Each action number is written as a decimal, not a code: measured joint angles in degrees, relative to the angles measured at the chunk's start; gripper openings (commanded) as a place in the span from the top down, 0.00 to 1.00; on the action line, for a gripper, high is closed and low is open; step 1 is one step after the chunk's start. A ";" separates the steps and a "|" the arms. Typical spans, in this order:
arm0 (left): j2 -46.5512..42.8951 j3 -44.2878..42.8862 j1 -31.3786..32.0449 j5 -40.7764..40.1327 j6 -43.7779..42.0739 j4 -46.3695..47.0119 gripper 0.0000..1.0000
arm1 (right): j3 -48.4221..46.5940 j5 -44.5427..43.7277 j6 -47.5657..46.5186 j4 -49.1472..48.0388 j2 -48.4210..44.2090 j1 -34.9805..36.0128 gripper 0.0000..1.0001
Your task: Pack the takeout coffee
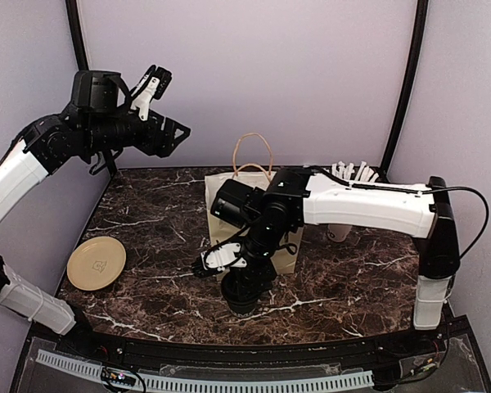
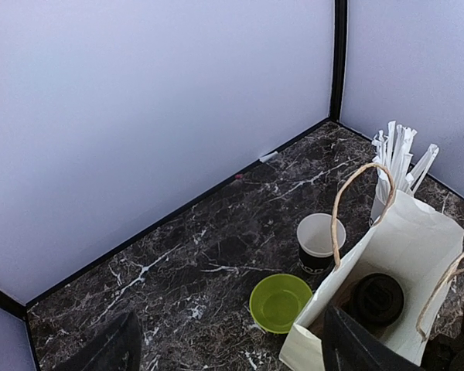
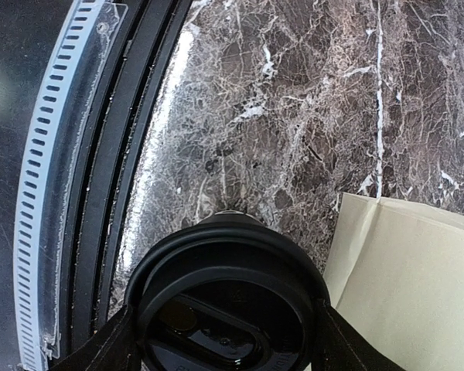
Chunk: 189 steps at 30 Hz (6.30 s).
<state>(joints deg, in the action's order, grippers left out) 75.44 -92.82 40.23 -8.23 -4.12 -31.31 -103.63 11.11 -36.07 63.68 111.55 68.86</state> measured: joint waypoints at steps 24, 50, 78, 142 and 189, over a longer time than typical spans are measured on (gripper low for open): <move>-1.20 1.79 0.00 3.08 -0.85 -6.23 0.20 | -5.92 -0.33 1.01 0.26 4.13 0.04 0.10; 8.02 8.44 22.67 26.73 -17.42 -20.13 0.17 | 9.55 11.23 -6.51 5.07 -33.57 -25.55 0.09; 25.77 4.61 24.28 15.89 -21.70 -21.33 0.13 | 20.81 17.53 -3.98 -3.06 -40.33 -37.90 0.07; 6.56 -4.74 27.82 16.31 -12.44 -29.55 0.43 | -16.15 17.40 3.39 -3.02 -9.81 -33.88 0.20; 1.49 -11.02 27.82 -3.02 -15.85 -15.43 0.45 | -2.47 22.82 7.52 -7.04 -22.03 -30.95 1.00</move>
<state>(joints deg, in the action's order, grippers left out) 76.93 -103.83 68.05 -11.25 -19.97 -46.74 -106.10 33.93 -28.56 56.64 89.52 37.91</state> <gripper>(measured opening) 0.708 0.005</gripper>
